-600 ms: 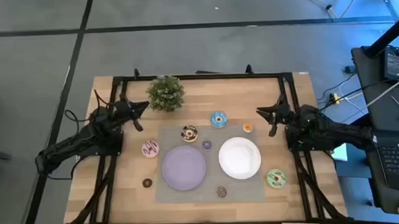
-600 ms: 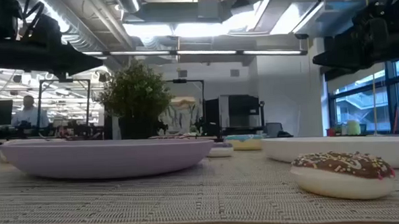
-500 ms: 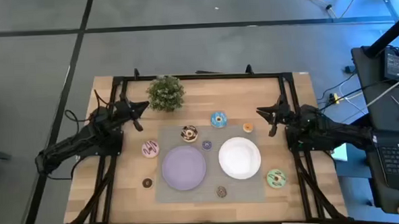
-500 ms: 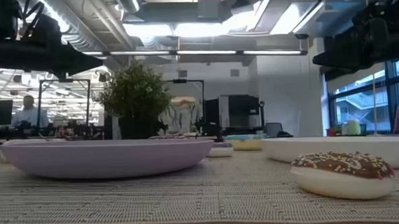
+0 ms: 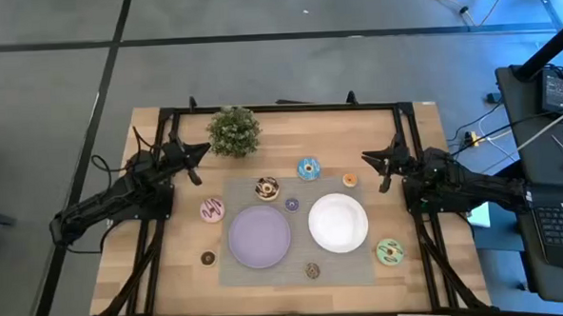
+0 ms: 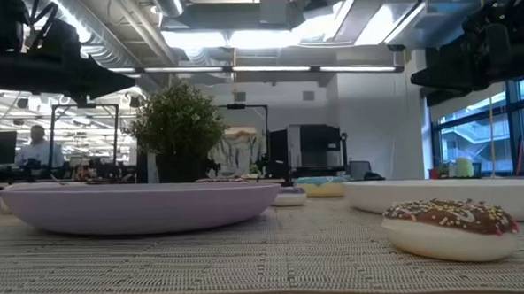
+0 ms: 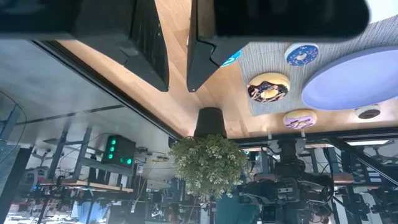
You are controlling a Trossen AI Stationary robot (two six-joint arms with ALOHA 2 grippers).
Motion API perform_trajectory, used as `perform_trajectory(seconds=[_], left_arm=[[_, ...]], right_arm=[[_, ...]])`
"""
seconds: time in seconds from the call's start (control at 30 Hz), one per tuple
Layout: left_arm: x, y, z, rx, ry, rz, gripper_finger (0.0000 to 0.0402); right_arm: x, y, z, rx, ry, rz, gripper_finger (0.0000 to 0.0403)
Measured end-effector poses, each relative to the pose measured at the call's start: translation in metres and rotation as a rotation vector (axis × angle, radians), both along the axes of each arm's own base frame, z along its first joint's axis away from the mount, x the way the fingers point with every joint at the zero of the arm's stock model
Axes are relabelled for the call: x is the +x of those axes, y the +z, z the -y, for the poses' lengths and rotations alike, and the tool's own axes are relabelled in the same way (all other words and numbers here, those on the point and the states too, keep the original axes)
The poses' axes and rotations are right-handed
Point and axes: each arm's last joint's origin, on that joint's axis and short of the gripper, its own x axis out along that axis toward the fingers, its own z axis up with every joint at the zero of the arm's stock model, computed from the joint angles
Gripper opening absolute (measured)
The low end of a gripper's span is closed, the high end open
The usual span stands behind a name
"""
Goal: Pick & Place donuts
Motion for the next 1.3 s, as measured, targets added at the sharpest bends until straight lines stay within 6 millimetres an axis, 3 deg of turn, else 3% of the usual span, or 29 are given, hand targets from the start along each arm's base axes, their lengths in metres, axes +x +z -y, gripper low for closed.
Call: perform_trajectory(seconds=[1.3], left_arm=[[0.0,0.0,0.0,0.0,0.0,0.0,0.0019]], right_arm=[[0.0,0.0,0.0,-0.001,0.0,-0.001,0.0061]])
